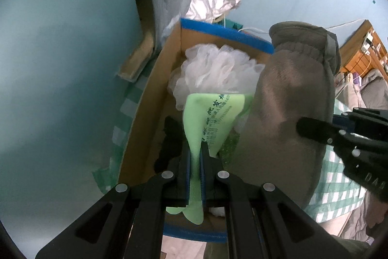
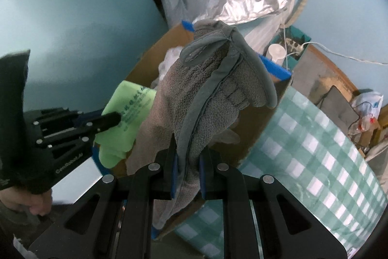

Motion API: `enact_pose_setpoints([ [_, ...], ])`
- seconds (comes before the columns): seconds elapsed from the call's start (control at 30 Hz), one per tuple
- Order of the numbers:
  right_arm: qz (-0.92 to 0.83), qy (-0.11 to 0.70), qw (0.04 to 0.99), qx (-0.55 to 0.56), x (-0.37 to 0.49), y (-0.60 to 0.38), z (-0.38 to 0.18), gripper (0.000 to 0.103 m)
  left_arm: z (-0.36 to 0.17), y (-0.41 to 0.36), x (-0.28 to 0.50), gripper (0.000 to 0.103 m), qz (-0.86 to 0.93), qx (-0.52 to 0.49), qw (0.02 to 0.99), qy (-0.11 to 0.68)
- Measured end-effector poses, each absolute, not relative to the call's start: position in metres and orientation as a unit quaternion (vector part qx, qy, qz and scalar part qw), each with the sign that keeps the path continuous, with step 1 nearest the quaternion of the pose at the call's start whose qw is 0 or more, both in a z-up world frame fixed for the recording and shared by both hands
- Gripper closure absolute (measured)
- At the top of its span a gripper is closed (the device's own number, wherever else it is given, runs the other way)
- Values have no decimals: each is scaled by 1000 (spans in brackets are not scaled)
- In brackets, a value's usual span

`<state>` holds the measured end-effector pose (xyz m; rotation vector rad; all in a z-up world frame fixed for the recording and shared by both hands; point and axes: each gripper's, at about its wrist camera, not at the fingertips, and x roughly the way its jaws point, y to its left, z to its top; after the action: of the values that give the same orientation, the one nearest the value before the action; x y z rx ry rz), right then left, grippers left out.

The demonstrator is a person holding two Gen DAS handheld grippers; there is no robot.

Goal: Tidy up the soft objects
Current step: 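Open the left tool over the box while the right tool releases the glove inside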

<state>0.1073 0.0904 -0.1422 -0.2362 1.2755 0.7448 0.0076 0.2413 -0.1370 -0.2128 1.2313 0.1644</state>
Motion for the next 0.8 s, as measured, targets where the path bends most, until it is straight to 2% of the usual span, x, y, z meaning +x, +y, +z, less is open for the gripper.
enact_pose_setpoints([
  [0.23,341,596,719,-104,105,98,-167,90,-158,244,9,96,81,-98,794,595],
  [0.33,340,600,717,-101,105,98,-171,88,-161,242,9,90,85,-83,791,600],
  [0.37,342,602,715,-102,105,99,-172,85,-162,242,8,82,85,-79,791,600],
  [0.4,339,605,713,-106,107,100,-175,79,-163,242,8,69,86,-78,791,600],
  [0.47,329,610,712,-109,109,99,-176,71,-161,242,7,57,87,-78,796,594],
  [0.53,324,607,719,-105,109,96,-174,42,-162,241,7,56,86,-75,796,595],
  [0.57,320,599,726,-106,108,94,-170,39,-161,240,6,56,86,-74,795,596],
  [0.8,303,584,745,-106,111,80,-147,38,-144,237,2,54,80,-86,803,584],
])
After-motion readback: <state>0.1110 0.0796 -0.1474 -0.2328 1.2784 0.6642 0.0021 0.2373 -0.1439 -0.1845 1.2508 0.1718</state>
